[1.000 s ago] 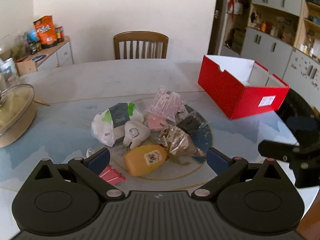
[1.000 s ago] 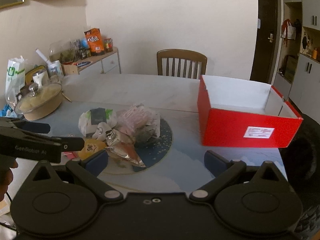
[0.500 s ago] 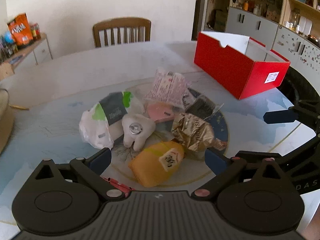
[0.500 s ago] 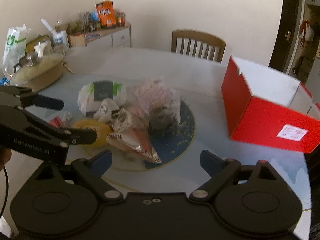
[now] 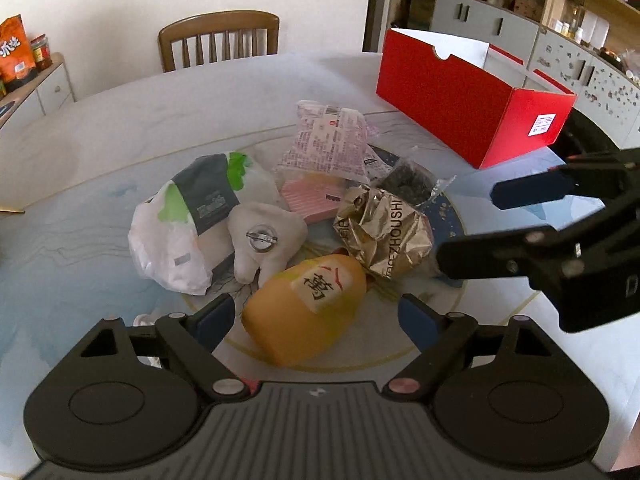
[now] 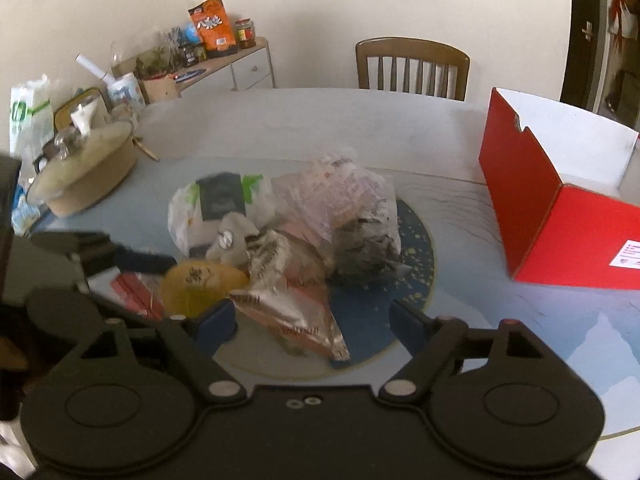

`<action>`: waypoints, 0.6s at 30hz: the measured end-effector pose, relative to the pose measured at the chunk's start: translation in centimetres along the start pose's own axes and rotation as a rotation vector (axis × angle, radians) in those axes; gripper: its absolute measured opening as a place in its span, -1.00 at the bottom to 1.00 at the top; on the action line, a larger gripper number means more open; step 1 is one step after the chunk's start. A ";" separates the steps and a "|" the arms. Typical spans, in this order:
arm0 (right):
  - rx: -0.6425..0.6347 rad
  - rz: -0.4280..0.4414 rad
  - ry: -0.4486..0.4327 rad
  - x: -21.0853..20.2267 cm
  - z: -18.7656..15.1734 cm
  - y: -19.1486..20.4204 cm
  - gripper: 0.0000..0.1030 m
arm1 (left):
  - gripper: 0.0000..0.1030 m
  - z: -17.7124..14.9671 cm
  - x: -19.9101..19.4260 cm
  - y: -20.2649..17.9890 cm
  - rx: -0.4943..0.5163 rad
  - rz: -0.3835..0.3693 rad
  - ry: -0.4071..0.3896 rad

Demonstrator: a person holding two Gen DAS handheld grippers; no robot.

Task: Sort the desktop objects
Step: 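Reach the left tool to the yellow toy while the right tool reaches the silver foil bag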

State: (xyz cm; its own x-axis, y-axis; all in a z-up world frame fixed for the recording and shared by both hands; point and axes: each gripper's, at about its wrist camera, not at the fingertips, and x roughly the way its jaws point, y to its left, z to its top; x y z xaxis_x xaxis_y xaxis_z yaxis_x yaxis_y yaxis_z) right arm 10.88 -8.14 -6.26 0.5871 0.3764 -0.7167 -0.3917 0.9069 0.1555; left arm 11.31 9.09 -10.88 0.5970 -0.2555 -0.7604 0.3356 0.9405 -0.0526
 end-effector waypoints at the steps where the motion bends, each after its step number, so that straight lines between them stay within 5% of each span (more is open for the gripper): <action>1: 0.009 0.010 0.006 0.2 0.3 0.0 0.64 | 0.63 0.0 0.1 0.0 0.000 -0.002 0.000; 13: 0.106 0.052 0.103 3.5 1.8 -0.4 0.52 | 0.27 0.1 0.9 0.6 -0.019 0.011 0.014; 18: 0.165 0.076 0.147 4.3 1.7 -0.6 0.08 | 0.19 0.0 0.7 0.5 -0.021 0.013 0.009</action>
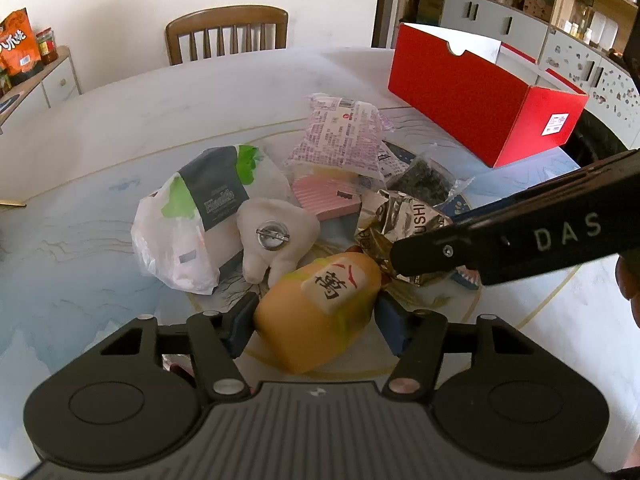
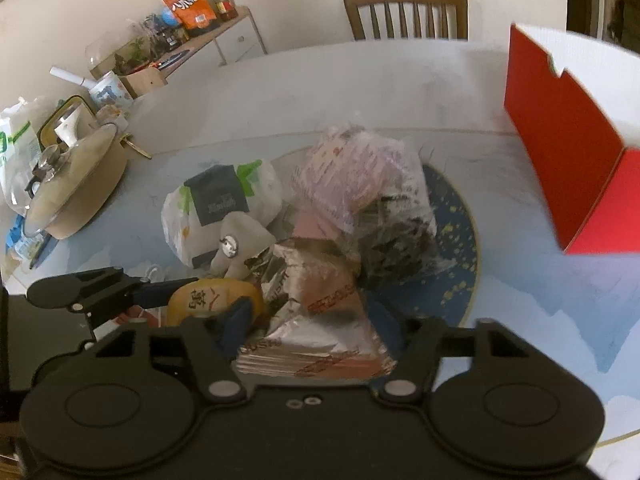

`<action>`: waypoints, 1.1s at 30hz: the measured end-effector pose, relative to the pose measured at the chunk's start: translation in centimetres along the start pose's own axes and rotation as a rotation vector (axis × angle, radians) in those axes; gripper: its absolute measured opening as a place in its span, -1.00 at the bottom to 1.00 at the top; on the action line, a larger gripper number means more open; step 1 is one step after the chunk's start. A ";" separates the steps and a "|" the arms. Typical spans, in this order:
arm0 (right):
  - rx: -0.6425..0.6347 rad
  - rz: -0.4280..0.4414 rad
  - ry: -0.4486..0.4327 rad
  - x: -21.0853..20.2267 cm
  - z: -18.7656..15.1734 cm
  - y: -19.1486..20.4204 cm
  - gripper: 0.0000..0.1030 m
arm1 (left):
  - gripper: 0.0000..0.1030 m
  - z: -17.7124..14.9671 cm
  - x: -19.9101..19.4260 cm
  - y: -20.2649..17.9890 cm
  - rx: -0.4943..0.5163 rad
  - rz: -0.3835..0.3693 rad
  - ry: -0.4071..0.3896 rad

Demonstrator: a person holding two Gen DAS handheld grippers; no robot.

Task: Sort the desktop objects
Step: 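Reach the left tool to the yellow toy while the right tool reaches the silver foil bag, then grasp the yellow toy with the left tool while the right tool grasps the silver foil bag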

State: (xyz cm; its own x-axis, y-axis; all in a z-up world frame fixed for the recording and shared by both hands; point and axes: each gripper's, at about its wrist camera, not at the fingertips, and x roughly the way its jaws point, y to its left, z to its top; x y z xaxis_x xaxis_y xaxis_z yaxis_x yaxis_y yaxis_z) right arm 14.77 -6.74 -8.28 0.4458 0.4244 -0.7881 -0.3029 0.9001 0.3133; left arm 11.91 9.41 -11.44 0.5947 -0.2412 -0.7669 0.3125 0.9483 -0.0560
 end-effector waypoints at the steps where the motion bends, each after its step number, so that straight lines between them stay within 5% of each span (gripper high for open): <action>1: 0.007 -0.002 -0.001 0.0 0.0 0.0 0.05 | 0.18 0.0 0.0 0.0 -0.009 -0.006 0.000; 13: 0.023 -0.036 -0.013 -2.4 0.1 0.7 -0.40 | 0.12 0.2 -3.0 -0.4 -0.047 -0.050 -0.038; 33: -0.007 0.066 -0.047 -10.0 0.7 -3.2 -0.44 | 0.12 3.2 -7.9 -5.7 -0.124 0.016 -0.128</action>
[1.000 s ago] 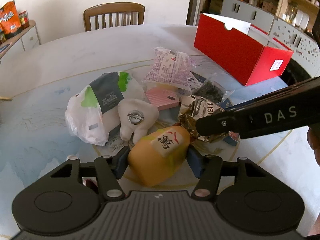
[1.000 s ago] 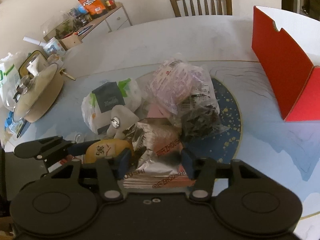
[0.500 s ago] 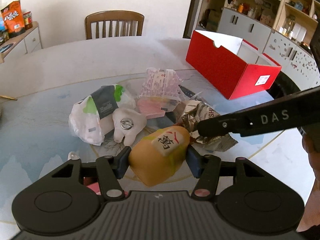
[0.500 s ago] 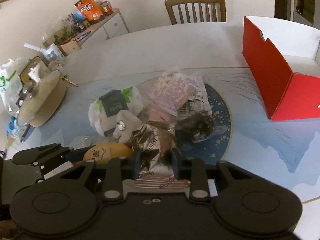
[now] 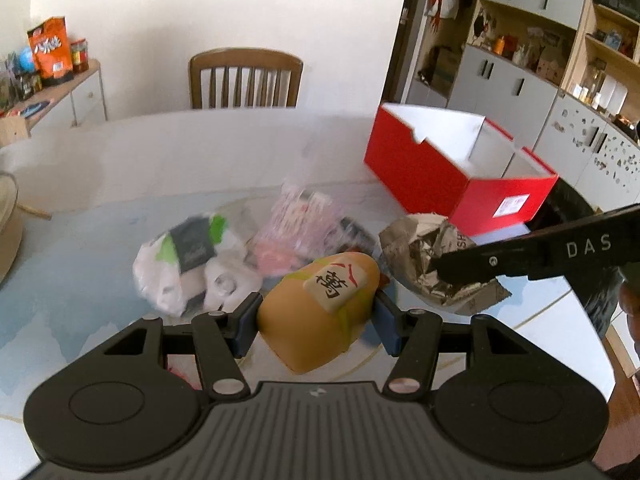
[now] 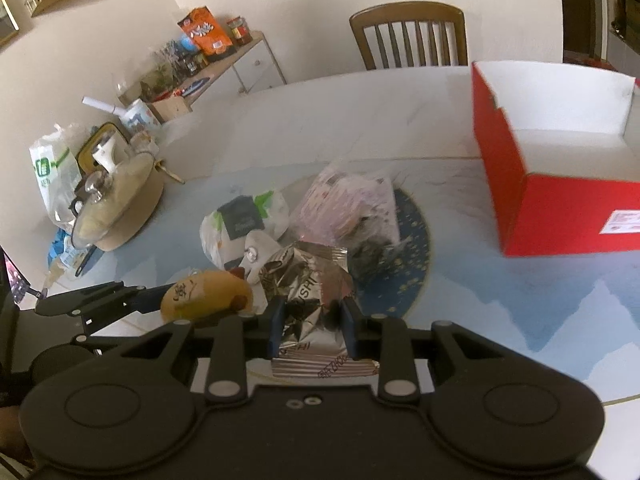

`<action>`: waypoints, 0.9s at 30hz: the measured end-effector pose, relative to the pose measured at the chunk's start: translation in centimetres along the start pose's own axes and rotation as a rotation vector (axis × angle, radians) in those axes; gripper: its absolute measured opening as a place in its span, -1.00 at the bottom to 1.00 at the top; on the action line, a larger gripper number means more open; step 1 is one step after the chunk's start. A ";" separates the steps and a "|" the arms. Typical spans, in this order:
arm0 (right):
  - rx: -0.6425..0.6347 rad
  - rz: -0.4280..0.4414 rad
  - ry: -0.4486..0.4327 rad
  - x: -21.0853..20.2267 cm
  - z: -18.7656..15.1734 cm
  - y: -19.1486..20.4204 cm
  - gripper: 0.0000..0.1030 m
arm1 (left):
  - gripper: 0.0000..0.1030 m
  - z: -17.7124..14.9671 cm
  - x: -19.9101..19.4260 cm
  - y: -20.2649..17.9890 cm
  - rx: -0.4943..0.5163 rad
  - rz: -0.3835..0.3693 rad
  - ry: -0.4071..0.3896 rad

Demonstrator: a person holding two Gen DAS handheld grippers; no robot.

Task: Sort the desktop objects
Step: 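Grasp the yellow toy with the left tool while the right tool grasps the silver foil bag, then carry both items into the red box and open both tools to drop them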

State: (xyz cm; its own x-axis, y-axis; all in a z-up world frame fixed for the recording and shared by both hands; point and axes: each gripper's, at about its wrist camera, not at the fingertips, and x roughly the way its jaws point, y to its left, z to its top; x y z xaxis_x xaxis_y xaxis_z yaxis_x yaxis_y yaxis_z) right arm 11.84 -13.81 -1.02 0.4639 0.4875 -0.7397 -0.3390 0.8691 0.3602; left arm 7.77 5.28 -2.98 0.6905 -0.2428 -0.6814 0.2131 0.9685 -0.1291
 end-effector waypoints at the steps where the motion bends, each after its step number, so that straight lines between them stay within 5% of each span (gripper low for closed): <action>1: 0.001 0.000 -0.006 -0.5 0.2 -0.4 -0.44 | 0.12 0.4 -0.1 -0.5 0.002 -0.001 -0.007; 18: 0.037 -0.025 -0.155 -7.3 5.1 -8.5 -0.44 | 0.12 8.8 1.2 -9.5 0.088 -0.013 -0.115; 27: 0.062 -0.078 -0.182 -8.1 7.6 -13.1 -0.44 | 0.12 12.5 4.8 -14.0 0.129 -0.050 -0.101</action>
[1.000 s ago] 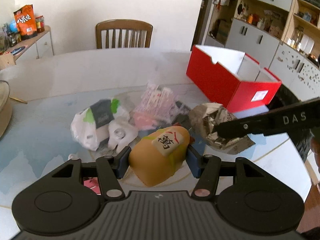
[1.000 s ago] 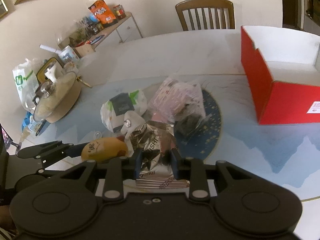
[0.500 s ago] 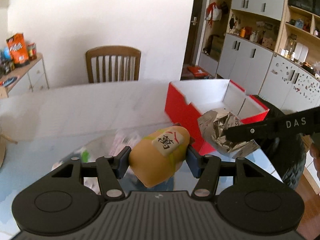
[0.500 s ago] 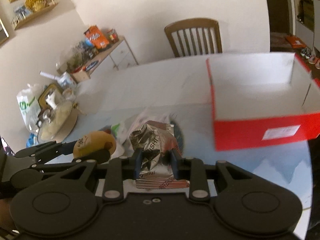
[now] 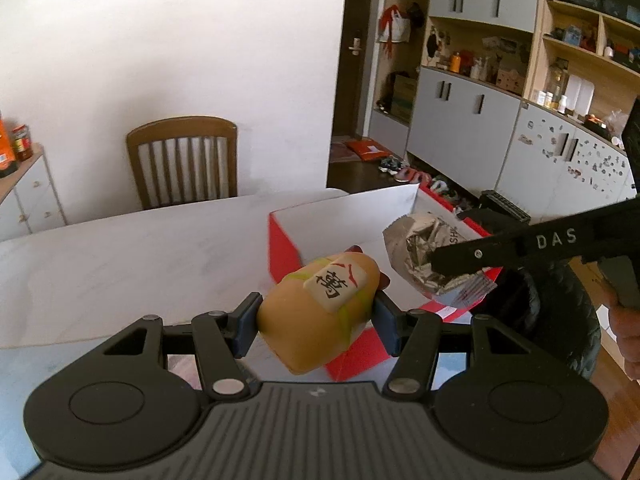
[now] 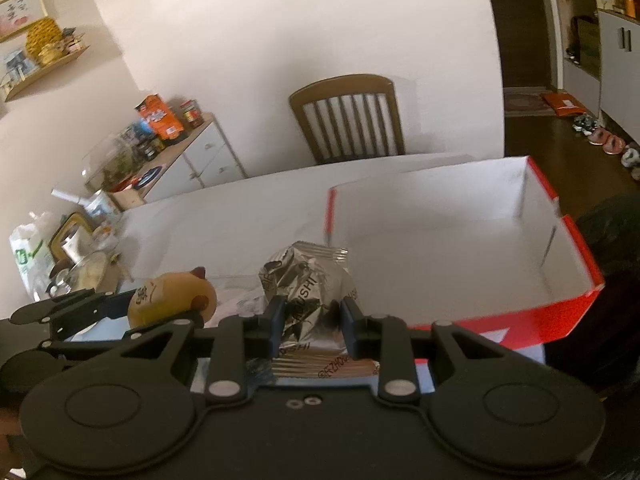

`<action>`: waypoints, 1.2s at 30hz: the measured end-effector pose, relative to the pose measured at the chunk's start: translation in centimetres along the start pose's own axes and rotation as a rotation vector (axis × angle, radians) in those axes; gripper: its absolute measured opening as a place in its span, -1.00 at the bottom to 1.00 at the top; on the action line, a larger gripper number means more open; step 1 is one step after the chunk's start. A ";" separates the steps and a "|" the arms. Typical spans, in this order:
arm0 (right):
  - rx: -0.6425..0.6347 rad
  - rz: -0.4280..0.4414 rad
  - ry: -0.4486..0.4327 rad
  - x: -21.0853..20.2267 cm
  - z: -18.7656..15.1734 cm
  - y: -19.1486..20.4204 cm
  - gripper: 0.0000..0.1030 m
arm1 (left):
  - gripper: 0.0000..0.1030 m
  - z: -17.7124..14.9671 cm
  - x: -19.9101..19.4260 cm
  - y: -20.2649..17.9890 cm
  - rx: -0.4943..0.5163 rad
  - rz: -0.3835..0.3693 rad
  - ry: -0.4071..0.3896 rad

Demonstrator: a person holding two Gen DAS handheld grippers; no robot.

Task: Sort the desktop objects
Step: 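Carry both items into the red box and open both tools to drop them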

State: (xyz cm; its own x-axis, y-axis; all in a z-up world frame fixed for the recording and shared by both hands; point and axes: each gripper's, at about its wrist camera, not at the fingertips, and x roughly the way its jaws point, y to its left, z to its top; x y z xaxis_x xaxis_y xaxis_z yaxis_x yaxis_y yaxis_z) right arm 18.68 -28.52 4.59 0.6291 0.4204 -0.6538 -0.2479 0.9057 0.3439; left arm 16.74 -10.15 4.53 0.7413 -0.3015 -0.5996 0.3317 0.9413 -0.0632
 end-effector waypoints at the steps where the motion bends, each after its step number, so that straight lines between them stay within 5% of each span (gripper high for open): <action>1: 0.005 -0.005 -0.002 0.0 0.3 -0.5 -0.44 | 0.12 0.4 0.5 -0.4 0.003 -0.003 0.003; 12: 0.007 -0.080 -0.006 1.2 2.3 -5.3 -0.44 | 0.12 3.8 7.2 -3.1 0.077 -0.023 0.053; 36: -0.012 -0.203 0.133 10.9 2.3 -10.8 -0.44 | 0.12 3.8 23.2 -6.3 0.210 -0.076 0.387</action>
State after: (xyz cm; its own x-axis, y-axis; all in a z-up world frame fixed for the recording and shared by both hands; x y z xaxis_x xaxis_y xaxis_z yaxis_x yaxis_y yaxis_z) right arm 29.90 -33.88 -4.68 0.5649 0.2319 -0.7919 -0.1350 0.9727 0.1886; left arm 34.03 -23.60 -5.97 0.4505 -0.2520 -0.8565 0.5177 0.8553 0.0207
